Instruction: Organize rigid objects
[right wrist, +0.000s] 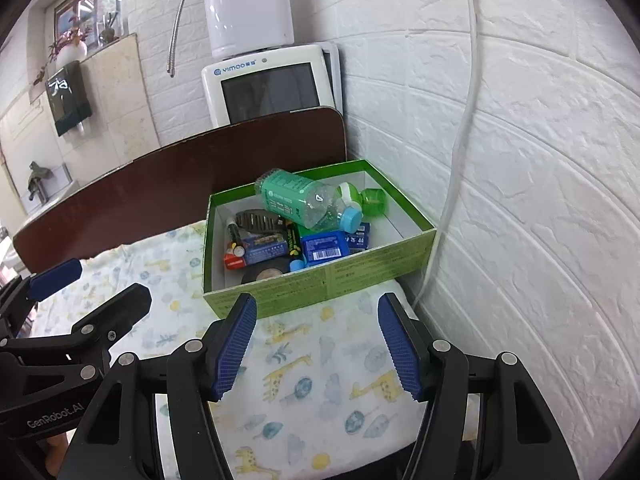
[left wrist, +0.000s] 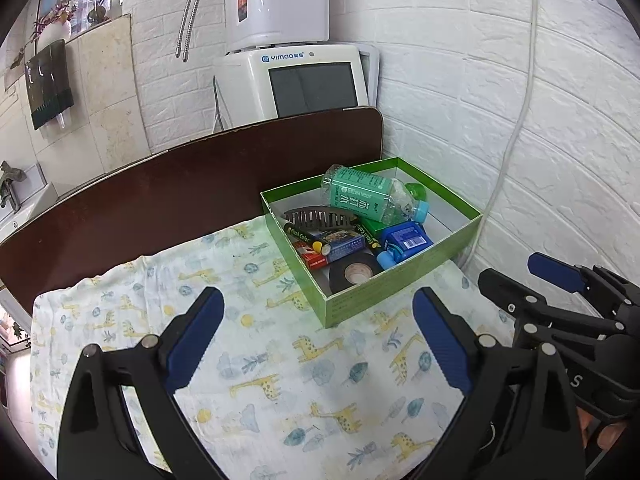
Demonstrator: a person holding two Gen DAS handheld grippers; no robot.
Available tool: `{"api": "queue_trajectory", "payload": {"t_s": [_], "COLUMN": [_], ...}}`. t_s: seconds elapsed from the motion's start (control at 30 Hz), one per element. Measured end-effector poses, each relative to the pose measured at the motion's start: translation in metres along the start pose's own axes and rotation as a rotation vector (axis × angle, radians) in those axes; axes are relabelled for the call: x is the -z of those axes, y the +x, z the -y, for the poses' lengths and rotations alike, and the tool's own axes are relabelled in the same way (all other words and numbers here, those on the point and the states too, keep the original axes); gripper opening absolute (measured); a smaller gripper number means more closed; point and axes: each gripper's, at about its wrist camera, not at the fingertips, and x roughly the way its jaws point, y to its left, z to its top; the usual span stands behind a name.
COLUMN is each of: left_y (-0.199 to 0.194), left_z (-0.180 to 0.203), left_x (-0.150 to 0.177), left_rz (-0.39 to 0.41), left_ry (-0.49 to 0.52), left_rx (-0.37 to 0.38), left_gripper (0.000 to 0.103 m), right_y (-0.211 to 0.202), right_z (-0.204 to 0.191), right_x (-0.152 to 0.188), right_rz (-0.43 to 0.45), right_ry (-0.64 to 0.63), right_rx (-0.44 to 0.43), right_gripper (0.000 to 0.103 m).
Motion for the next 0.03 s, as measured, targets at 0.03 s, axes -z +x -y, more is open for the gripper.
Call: {"api": "queue_trajectory", "payload": {"t_s": [0.03], "left_y": [-0.0002], "left_z": [-0.0004], "left_x": [-0.0003], "left_rz": [0.000], "left_ry": [0.000], "left_rx": [0.001], "left_gripper": [0.095], "right_y": [-0.0001], "right_z": [0.0001], "right_x": [0.0002], "right_rz": [0.000], "right_ry": [0.000], "right_rx": [0.002], "right_gripper": [0.064]}}
